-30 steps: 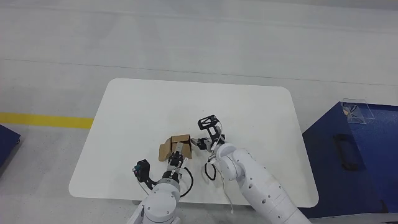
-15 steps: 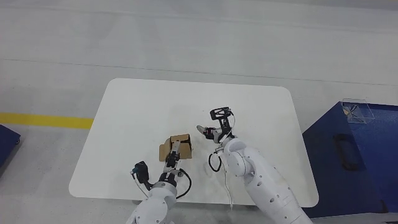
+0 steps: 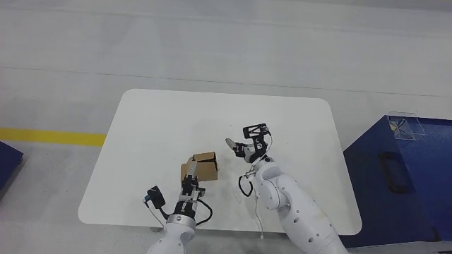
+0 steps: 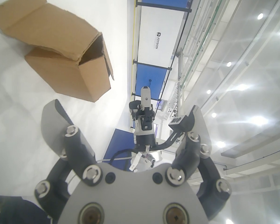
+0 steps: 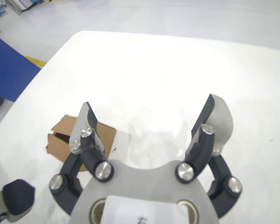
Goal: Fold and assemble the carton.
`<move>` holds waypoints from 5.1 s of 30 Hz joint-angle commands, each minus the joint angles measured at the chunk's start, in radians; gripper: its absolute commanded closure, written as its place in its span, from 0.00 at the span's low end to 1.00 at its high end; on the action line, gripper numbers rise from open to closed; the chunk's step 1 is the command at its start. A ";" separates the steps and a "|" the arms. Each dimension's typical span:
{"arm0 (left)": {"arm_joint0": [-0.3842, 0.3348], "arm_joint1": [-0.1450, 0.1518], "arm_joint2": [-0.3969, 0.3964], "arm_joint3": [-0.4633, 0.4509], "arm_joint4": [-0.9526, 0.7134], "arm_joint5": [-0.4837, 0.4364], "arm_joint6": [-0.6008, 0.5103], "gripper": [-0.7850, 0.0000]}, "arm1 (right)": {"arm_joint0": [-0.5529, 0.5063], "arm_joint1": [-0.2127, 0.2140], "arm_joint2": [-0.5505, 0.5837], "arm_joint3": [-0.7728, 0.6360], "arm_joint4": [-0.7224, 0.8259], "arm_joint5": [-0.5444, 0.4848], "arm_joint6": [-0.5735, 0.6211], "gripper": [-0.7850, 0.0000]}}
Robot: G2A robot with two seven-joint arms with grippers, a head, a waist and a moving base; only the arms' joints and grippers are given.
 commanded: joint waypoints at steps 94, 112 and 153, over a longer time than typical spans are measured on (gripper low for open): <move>-0.172 -0.129 -0.043 0.402 0.017 -0.594 0.163 0.00 | 0.014 -0.133 -0.052 0.173 -0.227 0.039 -0.043 0.00; -0.160 -0.136 -0.011 0.382 -0.019 -0.456 -0.041 0.00 | -0.016 -0.102 0.128 0.129 -0.178 -0.038 0.057 0.00; 0.111 -0.056 -0.138 0.011 0.099 -0.424 -0.561 0.00 | 0.035 -0.111 0.077 0.179 -0.189 -0.183 0.141 0.00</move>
